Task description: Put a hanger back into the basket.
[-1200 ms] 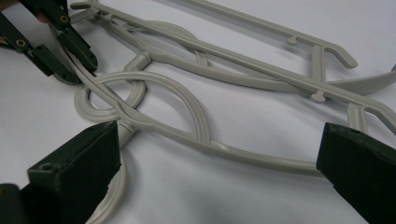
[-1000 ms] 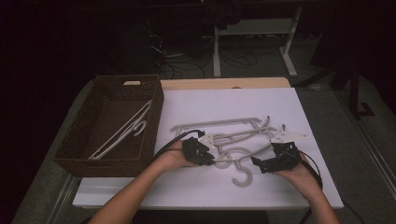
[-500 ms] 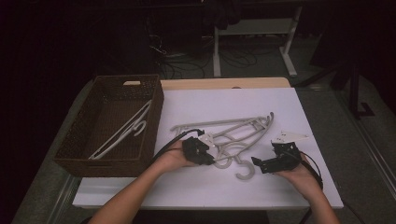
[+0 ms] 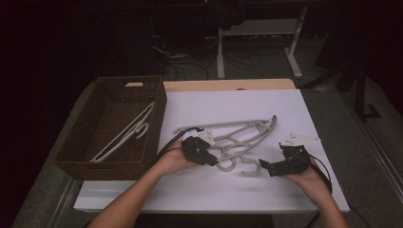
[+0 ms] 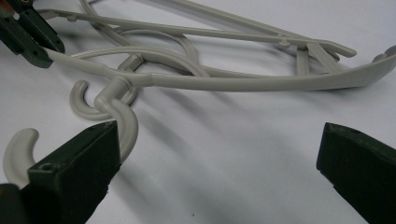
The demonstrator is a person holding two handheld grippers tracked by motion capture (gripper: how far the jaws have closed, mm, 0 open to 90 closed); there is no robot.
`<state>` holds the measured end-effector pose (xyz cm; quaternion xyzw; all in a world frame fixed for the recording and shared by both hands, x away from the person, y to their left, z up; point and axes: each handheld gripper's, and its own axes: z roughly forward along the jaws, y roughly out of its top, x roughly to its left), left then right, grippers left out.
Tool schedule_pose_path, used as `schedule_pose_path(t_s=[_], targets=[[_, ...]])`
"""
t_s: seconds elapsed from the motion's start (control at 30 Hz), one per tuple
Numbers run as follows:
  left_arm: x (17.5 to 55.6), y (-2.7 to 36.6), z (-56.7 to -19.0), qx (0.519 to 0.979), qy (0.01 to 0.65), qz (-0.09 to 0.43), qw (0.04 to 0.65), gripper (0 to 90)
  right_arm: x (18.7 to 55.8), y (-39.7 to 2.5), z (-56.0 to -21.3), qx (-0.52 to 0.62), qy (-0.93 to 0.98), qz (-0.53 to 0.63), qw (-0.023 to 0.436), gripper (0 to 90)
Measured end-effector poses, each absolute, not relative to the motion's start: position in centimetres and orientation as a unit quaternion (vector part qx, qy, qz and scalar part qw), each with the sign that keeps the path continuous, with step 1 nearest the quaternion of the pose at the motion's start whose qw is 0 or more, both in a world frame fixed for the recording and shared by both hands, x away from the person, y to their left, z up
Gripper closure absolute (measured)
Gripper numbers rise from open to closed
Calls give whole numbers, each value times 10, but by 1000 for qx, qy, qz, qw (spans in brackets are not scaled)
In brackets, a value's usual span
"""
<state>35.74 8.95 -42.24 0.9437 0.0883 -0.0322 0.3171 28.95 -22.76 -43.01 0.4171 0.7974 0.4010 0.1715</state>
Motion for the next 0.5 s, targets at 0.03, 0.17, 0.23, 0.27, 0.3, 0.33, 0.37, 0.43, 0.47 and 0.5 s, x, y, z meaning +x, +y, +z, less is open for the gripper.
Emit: schedule_pose_path(t_s=[0.03, 0.17, 0.23, 0.27, 0.3, 0.33, 0.37, 0.43, 0.47, 0.5], targets=[[357, 90, -422, 943, 89, -34, 318, 828, 289, -228, -430, 417, 796, 403, 171, 0], [357, 92, -417, 941, 95, -34, 322, 828, 289, -230, -428, 418, 794, 405, 173, 0], [357, 94, -413, 941, 93, -32, 324, 828, 289, -231, -428, 419, 793, 406, 173, 0], [356, 95, -411, 939, 94, -32, 328, 828, 289, -231, -428, 419, 793, 406, 173, 0], [356, 96, -409, 938, 96, -32, 331, 828, 289, -231, -428, 420, 793, 406, 173, 0], [356, 97, -407, 938, 98, -30, 332, 828, 289, -232, -429, 420, 793, 405, 173, 0], [356, 99, -404, 937, 100, -28, 334, 828, 289, -232, -429, 421, 794, 404, 173, 0], [357, 101, -399, 934, 107, -28, 340, 828, 290, -233, -429, 423, 792, 405, 172, 0], [357, 103, -395, 933, 109, -27, 341, 828, 290, -233, -429, 423, 792, 404, 173, 0], [358, 104, -392, 933, 111, -23, 343, 828, 290, -234, -429, 424, 792, 404, 172, 0]])
